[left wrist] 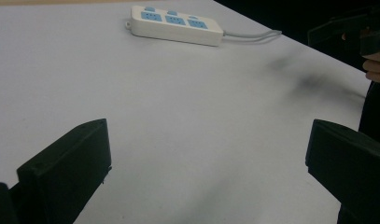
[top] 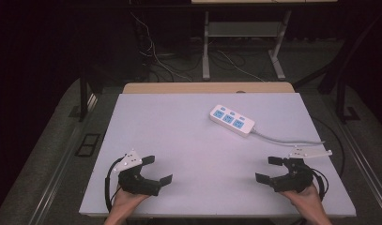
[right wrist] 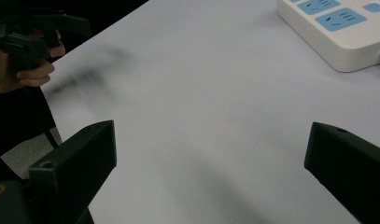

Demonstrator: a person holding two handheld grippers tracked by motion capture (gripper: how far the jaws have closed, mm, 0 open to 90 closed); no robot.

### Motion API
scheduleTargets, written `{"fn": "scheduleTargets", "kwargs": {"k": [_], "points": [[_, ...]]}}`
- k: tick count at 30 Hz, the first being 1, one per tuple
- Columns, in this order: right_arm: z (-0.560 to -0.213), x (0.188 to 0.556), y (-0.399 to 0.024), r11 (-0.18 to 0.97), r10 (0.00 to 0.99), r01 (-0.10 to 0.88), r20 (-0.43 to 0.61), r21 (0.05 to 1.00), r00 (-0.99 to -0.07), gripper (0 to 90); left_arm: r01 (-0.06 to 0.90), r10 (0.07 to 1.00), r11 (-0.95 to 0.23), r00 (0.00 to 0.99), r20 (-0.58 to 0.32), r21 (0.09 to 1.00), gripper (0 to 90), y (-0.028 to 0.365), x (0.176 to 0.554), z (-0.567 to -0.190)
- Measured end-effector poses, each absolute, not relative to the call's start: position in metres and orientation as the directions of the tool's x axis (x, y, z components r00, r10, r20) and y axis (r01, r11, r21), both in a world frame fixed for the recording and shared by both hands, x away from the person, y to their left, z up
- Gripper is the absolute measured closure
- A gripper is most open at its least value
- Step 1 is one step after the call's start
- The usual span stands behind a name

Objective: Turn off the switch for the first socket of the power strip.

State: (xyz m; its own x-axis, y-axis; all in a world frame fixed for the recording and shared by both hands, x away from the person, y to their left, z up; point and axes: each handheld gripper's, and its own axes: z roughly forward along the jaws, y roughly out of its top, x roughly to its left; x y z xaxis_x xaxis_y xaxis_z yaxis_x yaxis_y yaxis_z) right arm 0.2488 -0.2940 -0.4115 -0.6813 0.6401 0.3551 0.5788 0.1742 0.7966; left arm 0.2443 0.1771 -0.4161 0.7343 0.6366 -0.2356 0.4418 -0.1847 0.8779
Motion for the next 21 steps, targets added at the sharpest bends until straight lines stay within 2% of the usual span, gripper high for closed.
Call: {"fn": "scheduleTargets", "kwargs": {"k": [21], "points": [[-0.4137, 0.2514, -0.2898, 0.221, 0.633, 0.592, 0.347, 0.775, -0.692, 2.1, 0.451, 0.605, -0.222, 0.759, -0.240, 0.864, 0.0, 0.1756, 0.2439, -0.4193]]}}
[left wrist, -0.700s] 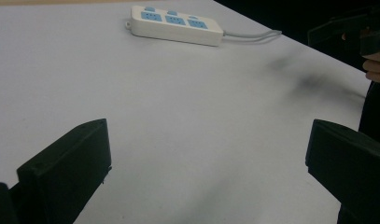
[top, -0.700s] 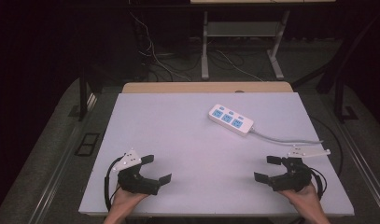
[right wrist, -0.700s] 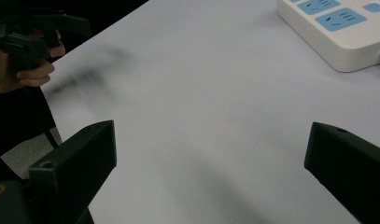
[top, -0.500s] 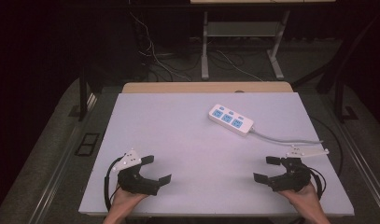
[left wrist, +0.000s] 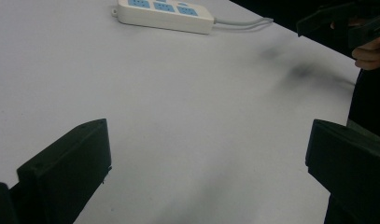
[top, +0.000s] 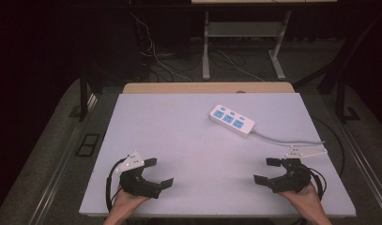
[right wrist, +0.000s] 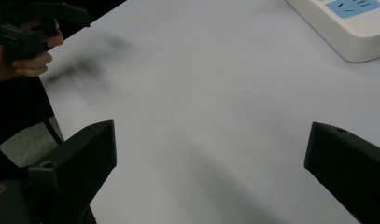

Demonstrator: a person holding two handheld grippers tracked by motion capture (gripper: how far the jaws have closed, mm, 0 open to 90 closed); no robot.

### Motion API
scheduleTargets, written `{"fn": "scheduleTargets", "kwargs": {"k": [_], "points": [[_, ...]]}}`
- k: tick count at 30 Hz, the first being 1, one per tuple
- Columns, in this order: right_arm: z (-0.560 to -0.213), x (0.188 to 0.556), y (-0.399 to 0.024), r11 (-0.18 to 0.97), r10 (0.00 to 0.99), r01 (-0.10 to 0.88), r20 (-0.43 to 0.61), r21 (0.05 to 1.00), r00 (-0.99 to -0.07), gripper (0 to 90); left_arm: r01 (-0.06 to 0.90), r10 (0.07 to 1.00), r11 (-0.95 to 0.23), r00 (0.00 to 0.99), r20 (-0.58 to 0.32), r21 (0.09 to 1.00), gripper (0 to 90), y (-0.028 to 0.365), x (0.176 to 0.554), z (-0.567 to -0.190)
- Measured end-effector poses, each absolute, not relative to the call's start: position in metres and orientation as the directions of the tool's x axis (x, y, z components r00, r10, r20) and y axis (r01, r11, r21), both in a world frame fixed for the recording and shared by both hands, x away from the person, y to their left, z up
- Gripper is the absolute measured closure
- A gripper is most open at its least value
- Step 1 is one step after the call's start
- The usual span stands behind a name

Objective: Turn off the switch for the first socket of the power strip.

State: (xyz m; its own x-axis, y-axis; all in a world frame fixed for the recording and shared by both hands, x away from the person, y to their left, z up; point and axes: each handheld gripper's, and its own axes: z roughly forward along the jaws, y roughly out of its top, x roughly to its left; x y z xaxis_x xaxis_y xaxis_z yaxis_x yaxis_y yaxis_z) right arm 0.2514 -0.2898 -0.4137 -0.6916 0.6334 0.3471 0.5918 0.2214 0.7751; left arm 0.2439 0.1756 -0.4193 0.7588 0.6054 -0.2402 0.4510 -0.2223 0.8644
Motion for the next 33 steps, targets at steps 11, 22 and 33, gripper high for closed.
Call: {"fn": "scheduleTargets", "kwargs": {"k": [11, 22, 33], "points": [[-0.413, 0.255, -0.285, 0.250, 0.631, 0.602, 0.344, 0.759, -0.696, 2.1, 0.457, 0.600, -0.228, 0.762, -0.245, 0.860, 0.0, 0.175, 0.243, -0.421], [-0.411, 0.261, -0.286, 0.253, 0.639, 0.623, 0.356, 0.740, -0.682, 2.1, 0.463, 0.601, -0.227, 0.759, -0.251, 0.857, 0.0, 0.176, 0.243, -0.423], [-0.403, 0.270, -0.283, 0.278, 0.633, 0.619, 0.345, 0.735, -0.693, 2.1, 0.467, 0.605, -0.218, 0.753, -0.256, 0.857, 0.0, 0.177, 0.244, -0.423]]}}
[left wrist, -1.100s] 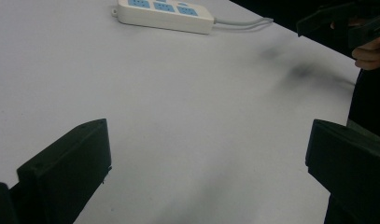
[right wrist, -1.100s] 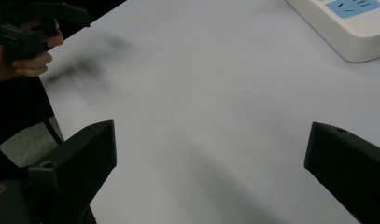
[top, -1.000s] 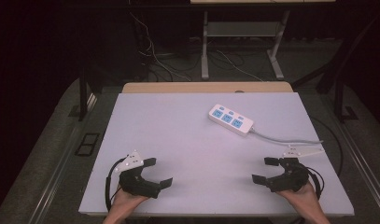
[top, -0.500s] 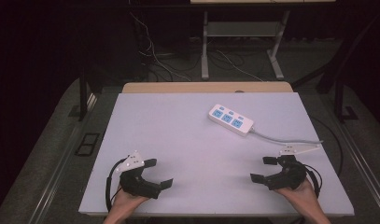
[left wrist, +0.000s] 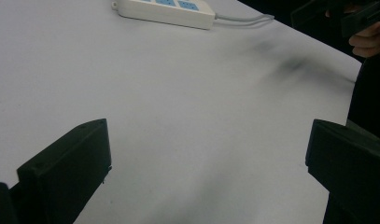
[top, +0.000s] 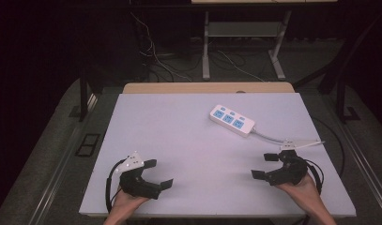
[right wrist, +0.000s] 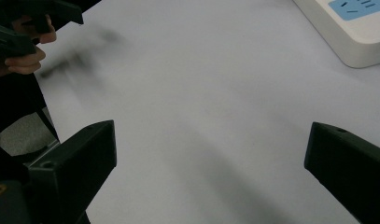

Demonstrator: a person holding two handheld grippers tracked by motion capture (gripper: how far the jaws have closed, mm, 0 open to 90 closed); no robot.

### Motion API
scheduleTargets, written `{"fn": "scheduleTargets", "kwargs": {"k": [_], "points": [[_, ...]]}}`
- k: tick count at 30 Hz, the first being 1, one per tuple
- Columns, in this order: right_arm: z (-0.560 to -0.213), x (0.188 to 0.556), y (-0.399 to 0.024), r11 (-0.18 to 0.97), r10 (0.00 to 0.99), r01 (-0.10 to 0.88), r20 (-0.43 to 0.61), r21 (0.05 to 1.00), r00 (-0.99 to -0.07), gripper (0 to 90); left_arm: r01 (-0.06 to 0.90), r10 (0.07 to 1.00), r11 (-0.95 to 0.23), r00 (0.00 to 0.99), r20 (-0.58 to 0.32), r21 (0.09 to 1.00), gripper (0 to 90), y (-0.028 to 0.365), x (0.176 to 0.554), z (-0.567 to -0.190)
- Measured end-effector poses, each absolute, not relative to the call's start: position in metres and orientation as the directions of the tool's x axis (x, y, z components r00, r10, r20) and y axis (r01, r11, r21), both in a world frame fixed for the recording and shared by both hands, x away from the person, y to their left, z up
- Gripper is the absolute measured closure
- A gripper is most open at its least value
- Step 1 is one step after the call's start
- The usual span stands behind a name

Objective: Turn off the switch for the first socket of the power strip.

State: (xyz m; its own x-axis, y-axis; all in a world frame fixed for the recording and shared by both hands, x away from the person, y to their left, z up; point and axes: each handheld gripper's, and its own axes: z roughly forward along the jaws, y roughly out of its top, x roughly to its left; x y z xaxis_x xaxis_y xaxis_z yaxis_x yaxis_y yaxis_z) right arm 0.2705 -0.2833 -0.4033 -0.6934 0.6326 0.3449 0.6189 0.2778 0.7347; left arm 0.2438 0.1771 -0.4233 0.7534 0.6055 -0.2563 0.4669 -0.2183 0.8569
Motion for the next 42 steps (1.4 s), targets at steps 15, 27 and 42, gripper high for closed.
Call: {"fn": "scheduleTargets", "kwargs": {"k": [15, 27, 42], "points": [[-0.397, 0.280, -0.282, 0.299, 0.627, 0.616, 0.337, 0.728, -0.703, 2.1, 0.467, 0.605, -0.221, 0.754, -0.256, 0.856, 0.0, 0.176, 0.244, -0.424], [-0.386, 0.289, -0.281, 0.321, 0.618, 0.605, 0.322, 0.729, -0.717, 2.1, 0.469, 0.604, -0.222, 0.755, -0.256, 0.855, 0.0, 0.176, 0.244, -0.424], [-0.379, 0.303, -0.279, 0.357, 0.605, 0.604, 0.317, 0.713, -0.731, 2.2, 0.468, 0.602, -0.222, 0.756, -0.257, 0.856, 0.0, 0.175, 0.245, -0.424]]}}
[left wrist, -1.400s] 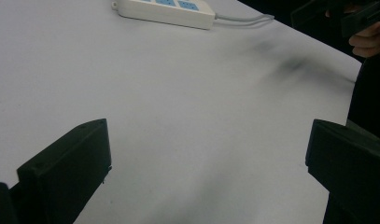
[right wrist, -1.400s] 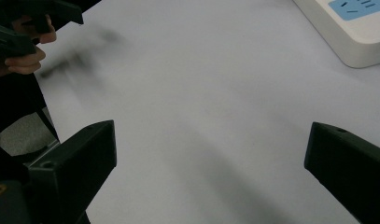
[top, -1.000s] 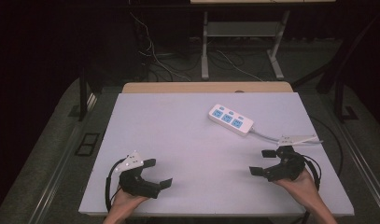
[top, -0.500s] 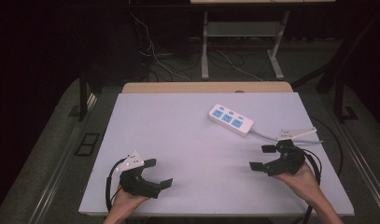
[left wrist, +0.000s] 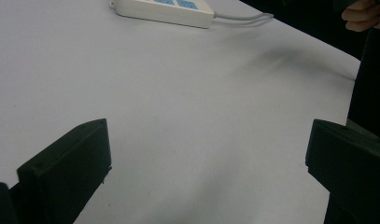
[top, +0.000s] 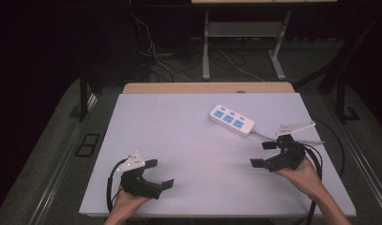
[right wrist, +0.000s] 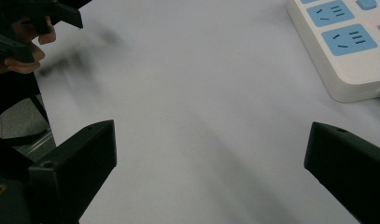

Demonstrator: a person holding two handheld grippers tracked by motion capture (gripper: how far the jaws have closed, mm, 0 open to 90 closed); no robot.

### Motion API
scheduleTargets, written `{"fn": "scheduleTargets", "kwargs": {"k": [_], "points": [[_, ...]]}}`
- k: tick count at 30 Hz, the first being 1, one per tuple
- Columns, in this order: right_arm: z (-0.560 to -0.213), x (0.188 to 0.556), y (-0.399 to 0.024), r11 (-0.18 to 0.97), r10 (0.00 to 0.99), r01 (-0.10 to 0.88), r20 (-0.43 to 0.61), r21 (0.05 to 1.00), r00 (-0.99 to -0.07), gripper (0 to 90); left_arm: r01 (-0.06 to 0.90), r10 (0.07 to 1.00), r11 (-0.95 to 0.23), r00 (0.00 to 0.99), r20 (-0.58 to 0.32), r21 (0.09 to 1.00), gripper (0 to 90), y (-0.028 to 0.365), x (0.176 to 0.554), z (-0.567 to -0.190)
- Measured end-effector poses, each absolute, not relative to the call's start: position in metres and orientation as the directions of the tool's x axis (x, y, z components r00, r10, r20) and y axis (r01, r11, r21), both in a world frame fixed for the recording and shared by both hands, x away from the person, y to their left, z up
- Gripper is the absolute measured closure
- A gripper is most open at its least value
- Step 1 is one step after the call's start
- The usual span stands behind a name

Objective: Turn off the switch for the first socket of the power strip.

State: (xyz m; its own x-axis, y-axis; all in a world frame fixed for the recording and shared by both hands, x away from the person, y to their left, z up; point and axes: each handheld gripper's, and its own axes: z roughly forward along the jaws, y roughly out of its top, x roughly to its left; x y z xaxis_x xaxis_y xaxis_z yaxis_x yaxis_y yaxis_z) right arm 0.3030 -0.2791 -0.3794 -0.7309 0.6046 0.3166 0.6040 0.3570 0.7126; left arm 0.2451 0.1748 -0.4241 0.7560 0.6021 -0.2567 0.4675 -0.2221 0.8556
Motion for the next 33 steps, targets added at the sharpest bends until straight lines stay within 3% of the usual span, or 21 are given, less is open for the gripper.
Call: {"fn": "scheduleTargets", "kwargs": {"k": [33], "points": [[-0.367, 0.356, -0.272, 0.440, 0.601, 0.621, 0.302, 0.648, -0.740, 2.2, 0.467, 0.599, -0.208, 0.756, -0.265, 0.859, 0.0, 0.178, 0.245, -0.424]]}}
